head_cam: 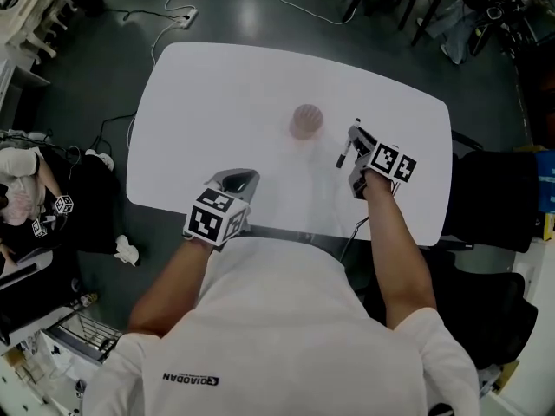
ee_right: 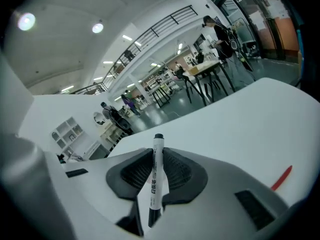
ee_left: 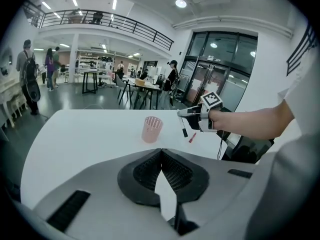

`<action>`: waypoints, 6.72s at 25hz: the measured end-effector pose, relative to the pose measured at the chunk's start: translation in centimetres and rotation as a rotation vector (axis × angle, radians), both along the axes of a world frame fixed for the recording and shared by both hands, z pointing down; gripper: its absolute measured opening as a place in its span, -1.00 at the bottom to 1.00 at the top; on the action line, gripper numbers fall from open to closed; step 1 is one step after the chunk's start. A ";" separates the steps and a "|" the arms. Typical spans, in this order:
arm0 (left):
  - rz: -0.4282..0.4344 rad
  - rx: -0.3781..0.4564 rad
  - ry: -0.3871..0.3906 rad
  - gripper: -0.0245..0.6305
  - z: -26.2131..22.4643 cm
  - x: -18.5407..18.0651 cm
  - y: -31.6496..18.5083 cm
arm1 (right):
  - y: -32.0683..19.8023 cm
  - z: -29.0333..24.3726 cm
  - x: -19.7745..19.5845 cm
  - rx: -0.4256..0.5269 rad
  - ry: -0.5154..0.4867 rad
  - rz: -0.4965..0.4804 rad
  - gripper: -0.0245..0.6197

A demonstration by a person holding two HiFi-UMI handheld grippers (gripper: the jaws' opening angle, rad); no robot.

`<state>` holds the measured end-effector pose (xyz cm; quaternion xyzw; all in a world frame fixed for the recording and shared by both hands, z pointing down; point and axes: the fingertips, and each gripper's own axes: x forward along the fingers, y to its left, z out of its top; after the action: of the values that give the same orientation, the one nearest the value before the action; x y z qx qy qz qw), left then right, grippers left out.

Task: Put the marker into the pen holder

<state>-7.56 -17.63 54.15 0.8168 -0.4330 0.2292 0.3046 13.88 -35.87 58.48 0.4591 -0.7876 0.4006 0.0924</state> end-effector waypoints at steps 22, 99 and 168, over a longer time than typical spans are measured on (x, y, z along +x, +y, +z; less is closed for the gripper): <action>-0.114 0.021 0.008 -0.85 -0.7 -4.3 1.9 | -5.7 -3.8 -13.0 0.297 0.118 -0.188 -0.66; 0.134 0.201 0.041 -0.85 -6.4 2.9 0.6 | 17.8 -10.4 -6.6 0.274 0.124 -0.297 -0.87; -0.013 -0.010 -0.051 -0.85 -0.2 1.2 1.2 | 3.4 12.6 20.4 -0.464 0.102 0.500 -0.55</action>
<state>-6.35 -16.43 54.00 0.8064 -0.4445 0.2501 0.2993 34.23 -32.51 71.11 0.6242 -0.5328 0.5559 0.1327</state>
